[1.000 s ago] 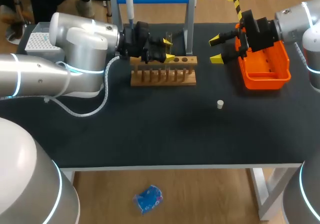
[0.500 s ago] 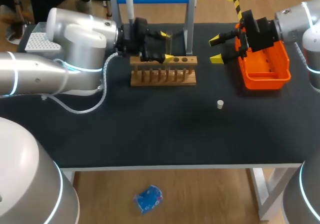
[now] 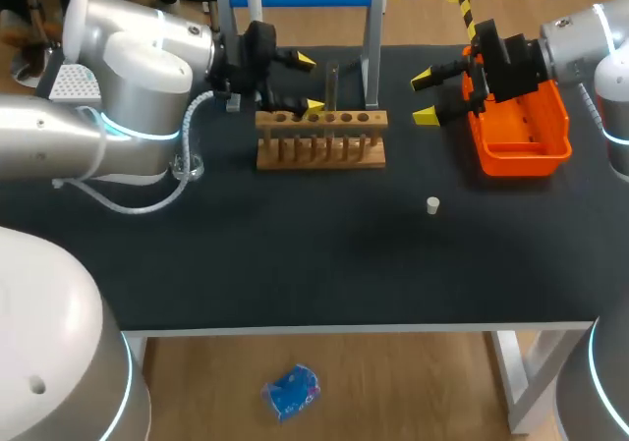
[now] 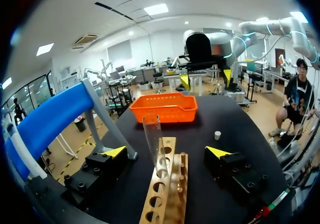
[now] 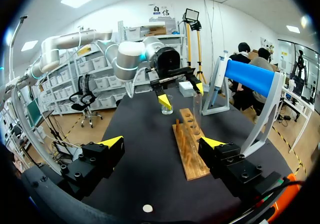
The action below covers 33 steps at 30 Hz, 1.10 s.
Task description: Invert the test tube, pick up the pipette, mount the tip to pipette, aspirate from beaker and dispense into the tube, eject the tip, return the pipette, and cap with the stopper.
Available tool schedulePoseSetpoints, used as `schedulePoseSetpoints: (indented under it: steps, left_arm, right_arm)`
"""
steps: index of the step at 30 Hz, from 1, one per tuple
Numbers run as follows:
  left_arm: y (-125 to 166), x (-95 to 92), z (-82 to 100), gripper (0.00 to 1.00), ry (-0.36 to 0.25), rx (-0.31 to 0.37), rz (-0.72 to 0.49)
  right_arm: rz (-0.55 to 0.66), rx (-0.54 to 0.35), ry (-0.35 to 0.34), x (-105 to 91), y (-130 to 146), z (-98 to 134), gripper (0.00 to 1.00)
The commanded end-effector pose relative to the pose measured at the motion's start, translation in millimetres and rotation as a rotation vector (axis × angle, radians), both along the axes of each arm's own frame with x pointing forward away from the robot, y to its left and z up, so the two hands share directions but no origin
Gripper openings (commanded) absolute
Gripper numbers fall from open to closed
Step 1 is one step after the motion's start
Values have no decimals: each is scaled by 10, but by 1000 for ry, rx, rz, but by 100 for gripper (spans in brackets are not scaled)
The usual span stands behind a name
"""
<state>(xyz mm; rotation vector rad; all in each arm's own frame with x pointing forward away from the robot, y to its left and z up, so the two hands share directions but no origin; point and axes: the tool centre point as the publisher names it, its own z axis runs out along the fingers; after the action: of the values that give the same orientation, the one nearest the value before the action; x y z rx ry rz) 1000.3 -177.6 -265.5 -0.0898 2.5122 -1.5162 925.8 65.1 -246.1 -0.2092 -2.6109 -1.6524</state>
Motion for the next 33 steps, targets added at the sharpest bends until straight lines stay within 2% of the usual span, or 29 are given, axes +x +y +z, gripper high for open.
schedulePoseSetpoints:
  steps: [1,4,15,19,27,33]
  left_arm:
    - [158,-190,144,100,-8,21,27]
    - [196,-280,214,100,-42,9,36]
    - [196,-280,214,100,-42,9,36]
    - [86,-289,195,100,-58,1,-12]
    - [559,-451,222,100,-65,-32,112]
    - [954,-624,273,100,-82,-72,248]
  right_arm:
    - [0,-2,0,-3,-3,1,100]
    - [0,-2,0,-3,-3,1,100]
    - [0,-2,0,-3,-3,1,100]
    - [0,-2,0,-3,-3,1,100]
    - [0,-2,0,-3,-3,1,100]
    - [0,-2,0,-3,-3,1,100]
